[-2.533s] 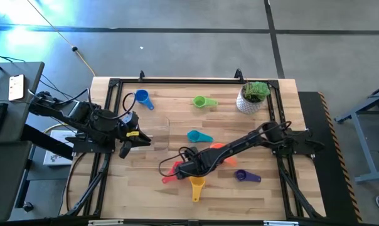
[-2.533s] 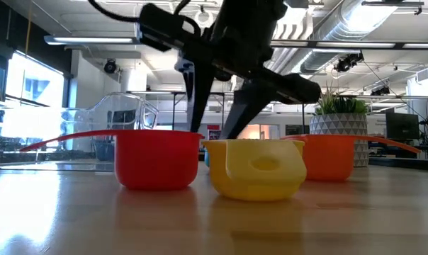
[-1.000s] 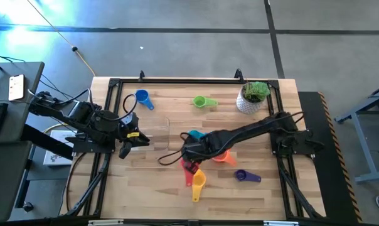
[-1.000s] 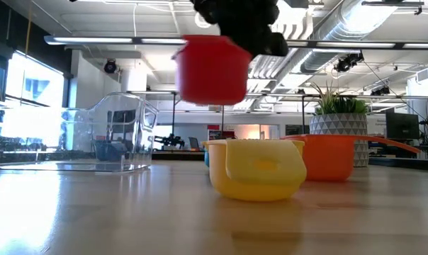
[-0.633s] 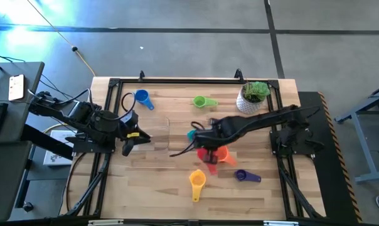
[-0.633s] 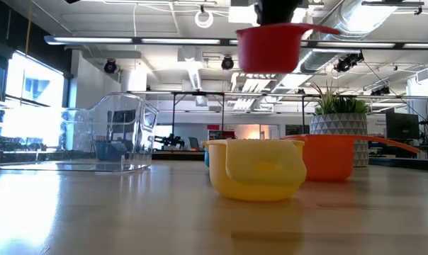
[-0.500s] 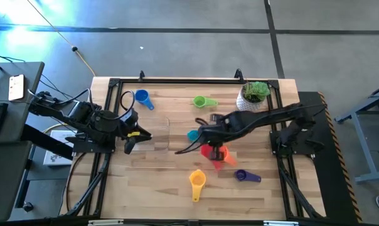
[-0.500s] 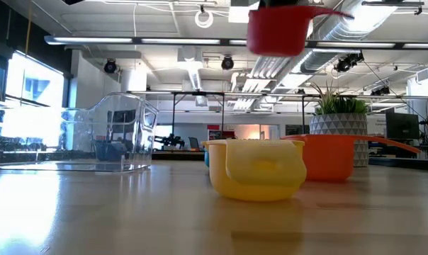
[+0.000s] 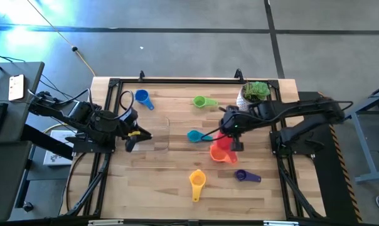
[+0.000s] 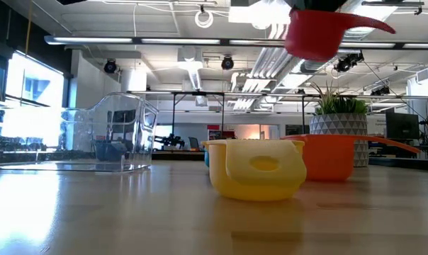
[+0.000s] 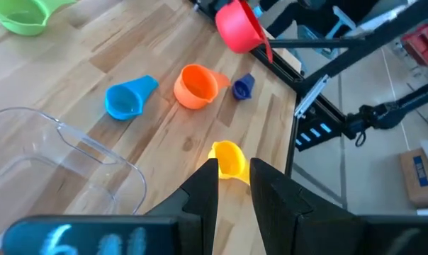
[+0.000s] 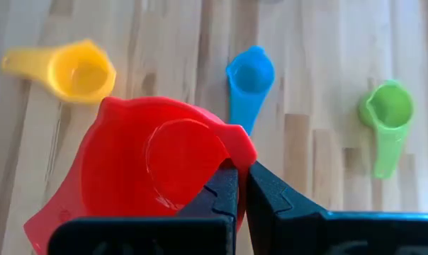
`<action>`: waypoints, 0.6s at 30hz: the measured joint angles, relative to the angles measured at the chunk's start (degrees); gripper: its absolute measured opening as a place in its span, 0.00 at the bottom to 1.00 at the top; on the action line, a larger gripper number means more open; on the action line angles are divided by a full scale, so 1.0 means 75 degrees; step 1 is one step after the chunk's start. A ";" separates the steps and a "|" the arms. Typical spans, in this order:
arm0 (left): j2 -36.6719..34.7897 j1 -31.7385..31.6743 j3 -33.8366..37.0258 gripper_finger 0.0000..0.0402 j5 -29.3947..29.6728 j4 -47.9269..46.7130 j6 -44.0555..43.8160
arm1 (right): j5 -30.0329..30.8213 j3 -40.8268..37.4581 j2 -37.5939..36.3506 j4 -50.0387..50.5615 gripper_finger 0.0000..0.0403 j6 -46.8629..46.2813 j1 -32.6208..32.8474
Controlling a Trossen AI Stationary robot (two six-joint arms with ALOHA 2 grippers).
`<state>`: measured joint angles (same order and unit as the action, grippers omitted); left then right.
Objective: Nest measuring cups in basket
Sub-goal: Stack the red measuring cup into the orange measuring cup
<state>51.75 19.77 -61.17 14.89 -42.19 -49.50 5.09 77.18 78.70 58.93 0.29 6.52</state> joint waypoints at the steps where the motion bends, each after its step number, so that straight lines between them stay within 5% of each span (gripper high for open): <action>1: -0.0003 -0.0003 0.0000 0.18 0.0081 -0.0003 -0.0115 | -0.0134 -0.0170 -0.0110 -0.0011 0.00 0.0159 -0.0067; 10: -0.0003 0.0000 0.0000 0.18 0.1047 -0.0006 -0.1170 | -0.1557 -0.0959 -0.0195 -0.0381 0.00 0.1558 -0.0561; 18: 0.0000 0.0000 0.0000 0.18 0.1733 -0.0007 -0.1745 | -0.1981 -0.1162 0.0278 -0.1066 0.00 0.2454 -0.0588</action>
<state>51.75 19.77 -61.17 27.88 -42.25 -62.58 -9.76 68.47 80.79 50.94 18.69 2.11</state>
